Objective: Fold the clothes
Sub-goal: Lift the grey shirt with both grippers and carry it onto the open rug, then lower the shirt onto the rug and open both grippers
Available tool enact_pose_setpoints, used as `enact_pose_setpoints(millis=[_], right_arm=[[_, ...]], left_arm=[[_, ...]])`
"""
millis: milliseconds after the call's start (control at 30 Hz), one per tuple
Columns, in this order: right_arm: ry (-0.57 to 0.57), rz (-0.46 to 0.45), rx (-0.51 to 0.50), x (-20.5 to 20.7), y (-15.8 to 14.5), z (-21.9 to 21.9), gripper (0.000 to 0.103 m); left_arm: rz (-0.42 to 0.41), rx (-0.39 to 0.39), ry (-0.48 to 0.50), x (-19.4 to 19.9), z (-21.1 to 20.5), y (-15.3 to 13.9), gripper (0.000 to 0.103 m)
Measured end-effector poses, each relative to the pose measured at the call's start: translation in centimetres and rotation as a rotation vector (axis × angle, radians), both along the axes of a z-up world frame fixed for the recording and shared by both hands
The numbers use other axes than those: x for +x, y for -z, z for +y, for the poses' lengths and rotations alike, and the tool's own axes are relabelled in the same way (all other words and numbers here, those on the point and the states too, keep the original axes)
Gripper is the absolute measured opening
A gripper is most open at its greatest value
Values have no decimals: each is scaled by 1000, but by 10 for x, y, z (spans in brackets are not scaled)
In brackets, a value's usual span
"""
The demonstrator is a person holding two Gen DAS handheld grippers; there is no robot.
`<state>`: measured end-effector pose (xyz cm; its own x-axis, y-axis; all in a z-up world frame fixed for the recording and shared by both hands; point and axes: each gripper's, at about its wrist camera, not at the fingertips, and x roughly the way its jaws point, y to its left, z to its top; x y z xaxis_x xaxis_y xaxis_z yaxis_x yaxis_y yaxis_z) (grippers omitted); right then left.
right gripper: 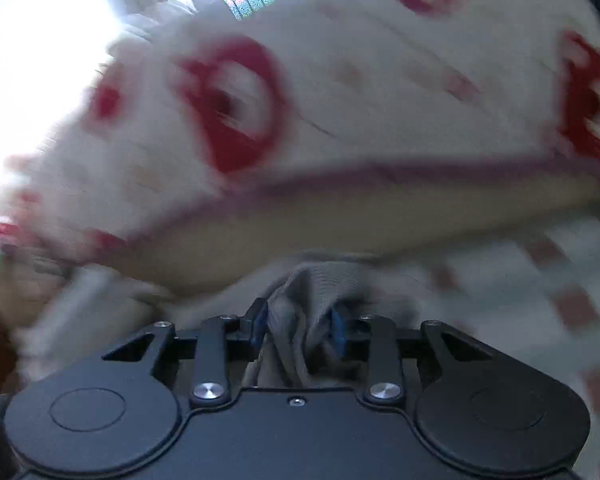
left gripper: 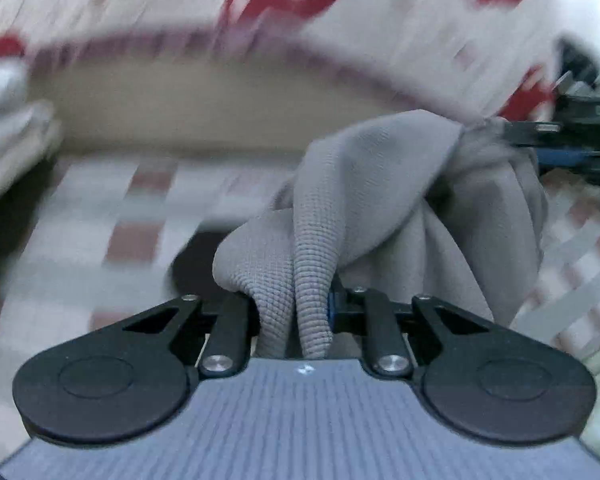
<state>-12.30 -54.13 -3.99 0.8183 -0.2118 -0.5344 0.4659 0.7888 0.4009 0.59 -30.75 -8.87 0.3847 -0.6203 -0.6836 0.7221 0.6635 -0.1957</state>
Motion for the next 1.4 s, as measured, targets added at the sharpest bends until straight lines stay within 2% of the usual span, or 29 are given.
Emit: enact_pose_setpoints(millis=[67, 133, 233, 333, 367, 500, 600, 700, 767, 833, 900, 1033, 1100, 1200, 1300, 1333, 1367, 1400], right_arm=[[-5, 47, 48, -9, 29, 0, 40], [-44, 50, 137, -23, 56, 3, 40], [-113, 80, 182, -40, 83, 15, 44], [-140, 139, 159, -48, 96, 27, 51], [-144, 159, 151, -50, 99, 31, 53], [-128, 140, 202, -64, 114, 39, 62], [-129, 144, 242, -59, 122, 42, 62], [-144, 173, 228, -56, 128, 48, 62], [-159, 189, 205, -56, 128, 51, 62], [-184, 199, 174, -57, 126, 56, 61], [-213, 228, 112, -56, 125, 64, 61], [-310, 288, -22, -50, 124, 85, 61], [-360, 294, -43, -46, 127, 94, 60], [-403, 298, -82, -40, 132, 106, 57], [-401, 340, -159, -39, 139, 112, 46], [-394, 349, -186, -38, 140, 112, 39], [-387, 359, -212, -38, 141, 111, 25], [-381, 368, -239, -37, 142, 111, 15]], left_arm=[[45, 18, -23, 6, 8, 22, 19], [71, 38, -43, 10, 12, 40, 30], [13, 88, -66, 15, 5, 52, 47], [-55, 74, -40, 11, 5, 48, 56], [-41, 73, -24, 12, 4, 44, 57], [49, 59, 43, 13, -1, 25, 53], [8, 13, 80, 1, -4, 4, 52], [-28, -9, 107, -13, -6, -6, 52], [-36, -32, 130, -19, -6, -7, 49], [-38, -52, 153, -22, -6, -7, 33], [-46, -84, 176, -25, -2, -10, 24], [0, -86, 178, -28, 2, -10, 22], [30, -78, 195, -32, 1, -5, 22], [31, -62, 247, -41, -3, 1, 22], [15, -44, 319, -51, -10, 4, 26], [-4, -37, 347, -55, -12, 5, 28], [-28, -28, 369, -59, -13, 5, 29], [-50, -21, 390, -63, -13, 6, 35]])
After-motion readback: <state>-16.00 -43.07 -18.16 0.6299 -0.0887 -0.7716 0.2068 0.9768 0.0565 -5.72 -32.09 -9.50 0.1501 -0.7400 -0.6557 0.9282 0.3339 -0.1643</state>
